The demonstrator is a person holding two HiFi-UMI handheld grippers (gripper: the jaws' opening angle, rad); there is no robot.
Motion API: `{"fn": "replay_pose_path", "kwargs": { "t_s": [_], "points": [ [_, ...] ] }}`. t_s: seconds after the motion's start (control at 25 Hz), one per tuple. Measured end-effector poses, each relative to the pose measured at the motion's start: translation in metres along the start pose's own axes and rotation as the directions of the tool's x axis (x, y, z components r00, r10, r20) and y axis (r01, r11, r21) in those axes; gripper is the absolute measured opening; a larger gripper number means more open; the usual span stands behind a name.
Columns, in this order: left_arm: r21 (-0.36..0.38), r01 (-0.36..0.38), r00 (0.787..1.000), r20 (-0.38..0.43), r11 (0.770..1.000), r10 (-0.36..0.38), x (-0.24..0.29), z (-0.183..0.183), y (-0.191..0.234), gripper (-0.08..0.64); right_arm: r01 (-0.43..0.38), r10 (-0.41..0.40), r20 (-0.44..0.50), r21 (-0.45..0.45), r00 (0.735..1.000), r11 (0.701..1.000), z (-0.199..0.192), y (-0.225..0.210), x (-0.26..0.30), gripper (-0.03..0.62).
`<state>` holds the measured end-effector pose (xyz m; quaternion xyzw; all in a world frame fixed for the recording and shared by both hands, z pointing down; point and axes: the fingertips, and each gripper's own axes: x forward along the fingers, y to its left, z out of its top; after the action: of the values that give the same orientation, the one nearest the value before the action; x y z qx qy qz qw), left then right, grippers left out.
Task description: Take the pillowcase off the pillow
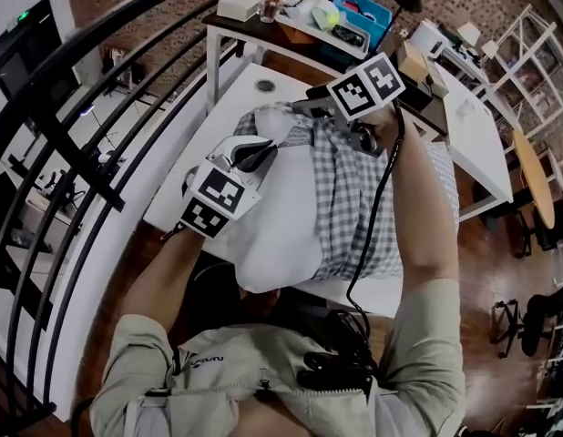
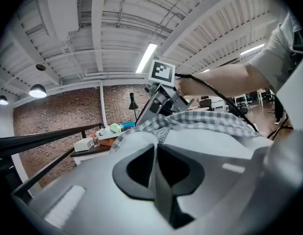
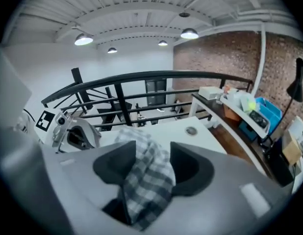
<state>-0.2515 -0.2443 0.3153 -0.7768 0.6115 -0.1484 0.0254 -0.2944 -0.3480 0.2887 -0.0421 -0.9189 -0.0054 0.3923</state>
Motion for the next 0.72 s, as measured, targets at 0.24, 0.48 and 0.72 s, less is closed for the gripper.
{"fn": "replay_pose_path", "kwargs": {
  "t_s": [0.24,0.48,0.72],
  "points": [
    [0.059,-0.050,0.999,0.005,0.997,0.050,0.001,0.006,0.000,0.025,0.196,-0.219,-0.200,-0.127,0.955,0.972,-0.030,-0.020,0.030,0.008],
    [0.081,-0.126,0.987,0.114,0.989,0.116,-0.029,0.041,0.018,0.022,0.623,-0.659,-0.170,-0.219,0.733,0.750,-0.019,-0.103,-0.026,0.008],
    [-0.134,-0.101,0.985,0.122,0.986,0.118,-0.031,0.024,0.055,0.020,0.776,-0.765,-0.311,-0.117,0.565,0.620,-0.107,-0.169,-0.106,0.008]
  ]
}}
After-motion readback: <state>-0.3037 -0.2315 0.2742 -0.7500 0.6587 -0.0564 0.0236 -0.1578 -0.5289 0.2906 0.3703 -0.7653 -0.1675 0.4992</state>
